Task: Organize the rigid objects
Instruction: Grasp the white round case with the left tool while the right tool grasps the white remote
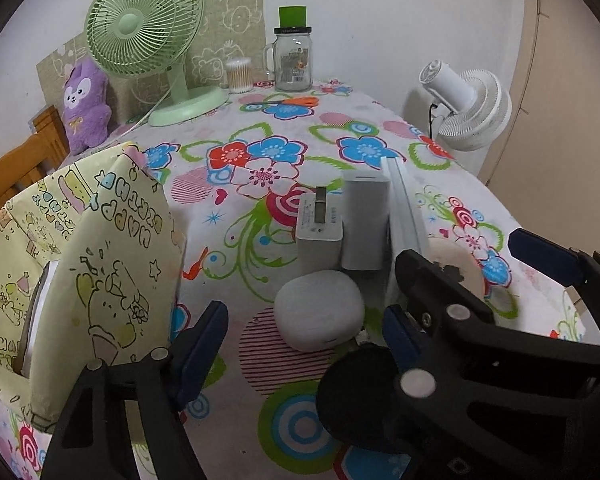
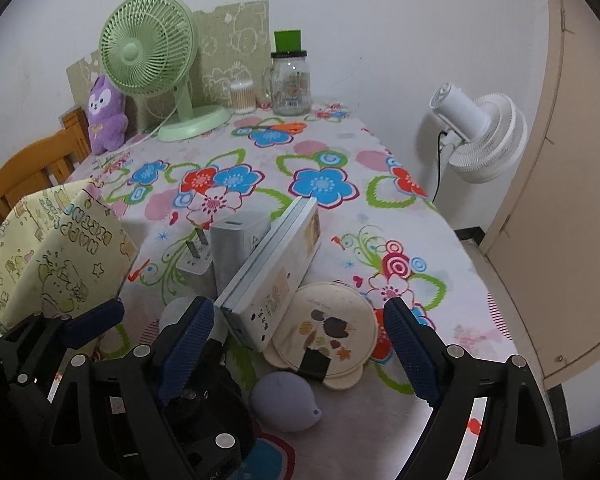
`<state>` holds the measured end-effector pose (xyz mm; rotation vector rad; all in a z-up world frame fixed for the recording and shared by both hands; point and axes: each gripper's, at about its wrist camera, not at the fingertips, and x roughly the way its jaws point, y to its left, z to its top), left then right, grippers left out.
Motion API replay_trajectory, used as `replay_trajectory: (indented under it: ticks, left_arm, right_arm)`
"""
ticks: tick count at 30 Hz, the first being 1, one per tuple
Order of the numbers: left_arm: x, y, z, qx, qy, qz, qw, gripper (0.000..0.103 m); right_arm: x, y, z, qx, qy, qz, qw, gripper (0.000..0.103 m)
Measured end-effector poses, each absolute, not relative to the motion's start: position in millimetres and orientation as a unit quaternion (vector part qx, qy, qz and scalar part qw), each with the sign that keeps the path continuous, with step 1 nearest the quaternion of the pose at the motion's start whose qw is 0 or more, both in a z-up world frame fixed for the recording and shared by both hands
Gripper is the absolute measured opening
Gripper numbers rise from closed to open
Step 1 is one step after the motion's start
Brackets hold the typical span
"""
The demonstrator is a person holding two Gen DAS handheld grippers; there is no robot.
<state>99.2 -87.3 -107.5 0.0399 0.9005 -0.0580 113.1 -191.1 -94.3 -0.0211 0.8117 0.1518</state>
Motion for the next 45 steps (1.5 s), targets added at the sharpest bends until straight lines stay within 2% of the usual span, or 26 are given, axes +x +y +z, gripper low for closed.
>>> replay_trajectory:
  ticks: [13,15,18,19,21,22,24,30,45]
  left_arm:
    - [113,-85,-121,0.005,0.45,-0.029,0.893,0.081]
    - [116,-85,-124,0.001,0.455,-0.03,0.89,0.08]
    - [119,-84,-127,-0.013,0.462,-0.034,0.886,0.072]
    - [120,-83,-128,-0.019,0.465,-0.036,0.884,0.07]
    - [120,-83,-128,-0.018,0.463,-0.032,0.886,0.065]
    - [120,-84,-128,-0.012,0.461,-0.026,0.887,0.059]
    - [119,-84,-128,-0.008,0.458,-0.026,0.889,0.057]
    - [118,-85,-128,0.001,0.454,-0.023,0.891,0.057]
    - [101,-93,-124,0.023,0.451,-0.041,0.892,0.057]
  right_arm:
    - [137,-187,-117,0.008,0.428,0.079,0.9,0.078]
    - [141,-186,-120,0.006,0.431,0.078,0.899,0.075]
    - [144,-185,-123,0.01,0.433,0.082,0.898,0.072]
    - [145,-185,-124,0.013,0.431,0.084,0.898,0.069]
    - [145,-186,-124,0.022,0.43,0.091,0.898,0.054]
    - [146,-187,-124,0.026,0.431,0.095,0.897,0.051]
    - [146,-187,-126,0.03,0.435,0.102,0.894,0.035]
    - [143,-188,-125,0.022,0.429,0.082,0.899,0.026]
    - [115,-201,-116,0.018,0.424,0.056,0.904,0.022]
